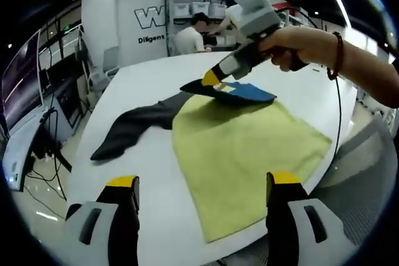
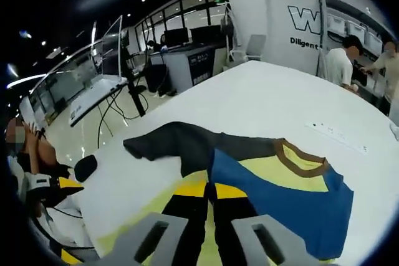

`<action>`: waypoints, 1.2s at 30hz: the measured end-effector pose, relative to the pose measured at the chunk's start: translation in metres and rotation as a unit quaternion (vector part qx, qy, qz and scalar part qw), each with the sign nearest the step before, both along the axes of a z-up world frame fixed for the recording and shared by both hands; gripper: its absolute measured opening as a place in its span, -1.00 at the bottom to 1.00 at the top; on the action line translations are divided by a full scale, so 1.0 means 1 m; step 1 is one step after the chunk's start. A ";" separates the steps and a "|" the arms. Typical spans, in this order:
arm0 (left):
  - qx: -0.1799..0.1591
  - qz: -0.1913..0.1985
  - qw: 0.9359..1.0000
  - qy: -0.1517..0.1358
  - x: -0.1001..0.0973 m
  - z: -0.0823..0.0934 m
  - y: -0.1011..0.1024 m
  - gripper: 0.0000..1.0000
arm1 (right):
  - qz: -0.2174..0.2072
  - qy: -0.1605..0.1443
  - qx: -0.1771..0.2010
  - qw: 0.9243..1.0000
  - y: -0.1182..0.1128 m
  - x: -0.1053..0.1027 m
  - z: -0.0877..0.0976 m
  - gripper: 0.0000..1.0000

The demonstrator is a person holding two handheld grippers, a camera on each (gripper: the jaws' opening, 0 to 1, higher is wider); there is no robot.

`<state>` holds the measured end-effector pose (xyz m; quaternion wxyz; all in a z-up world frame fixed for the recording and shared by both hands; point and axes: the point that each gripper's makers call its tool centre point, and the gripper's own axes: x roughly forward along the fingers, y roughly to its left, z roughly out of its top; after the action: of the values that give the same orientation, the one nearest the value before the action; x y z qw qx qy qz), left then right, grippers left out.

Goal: Fold the garment on the visible template until the final outline fits inside the template.

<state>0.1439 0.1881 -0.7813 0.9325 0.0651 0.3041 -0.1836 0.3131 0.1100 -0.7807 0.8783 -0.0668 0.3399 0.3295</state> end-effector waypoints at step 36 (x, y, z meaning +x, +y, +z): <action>-0.008 -0.012 1.000 0.004 0.000 -0.001 -0.010 0.95 | -0.018 0.019 0.057 0.998 -0.033 -0.001 -0.022 0.66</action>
<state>0.1438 0.1780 -0.7825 0.9296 0.0603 0.3056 -0.1972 0.3123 0.0771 -0.8032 0.8802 -0.0040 0.3380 0.3332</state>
